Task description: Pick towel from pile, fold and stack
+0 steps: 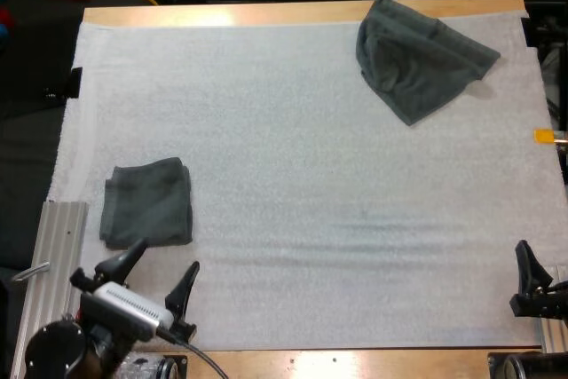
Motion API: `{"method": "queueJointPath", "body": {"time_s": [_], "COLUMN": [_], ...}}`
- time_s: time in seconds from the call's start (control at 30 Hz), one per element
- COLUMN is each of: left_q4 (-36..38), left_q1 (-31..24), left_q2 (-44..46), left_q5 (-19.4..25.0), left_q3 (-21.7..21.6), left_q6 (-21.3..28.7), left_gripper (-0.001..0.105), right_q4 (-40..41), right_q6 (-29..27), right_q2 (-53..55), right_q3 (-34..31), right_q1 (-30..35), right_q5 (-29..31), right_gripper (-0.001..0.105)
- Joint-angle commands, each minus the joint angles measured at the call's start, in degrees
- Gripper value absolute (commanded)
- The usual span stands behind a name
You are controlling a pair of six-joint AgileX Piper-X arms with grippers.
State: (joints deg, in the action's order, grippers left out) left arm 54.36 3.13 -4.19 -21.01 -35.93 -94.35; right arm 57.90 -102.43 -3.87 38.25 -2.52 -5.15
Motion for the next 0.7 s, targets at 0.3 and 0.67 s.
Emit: {"method": "queueJointPath", "body": {"time_s": [0.3,0.67], "left_q4": [-3.7,-3.8], "left_q1": [8.5,17.26], "left_q2": [-11.96,-19.98], "left_q5": [-0.67,-0.33], "left_q3": [-6.2,-11.24], "left_q6": [-0.03,3.45], "left_gripper": [0.07,0.07], "right_q4": [-0.79,-0.68], "right_q6": [-2.78,-2.78], "right_q2": [-8.77,-16.08], "right_q3": [7.45,13.29], "right_q1": [-0.1,-0.1], "right_q5": [-10.86,-18.23], "right_gripper": [0.077,0.077]}}
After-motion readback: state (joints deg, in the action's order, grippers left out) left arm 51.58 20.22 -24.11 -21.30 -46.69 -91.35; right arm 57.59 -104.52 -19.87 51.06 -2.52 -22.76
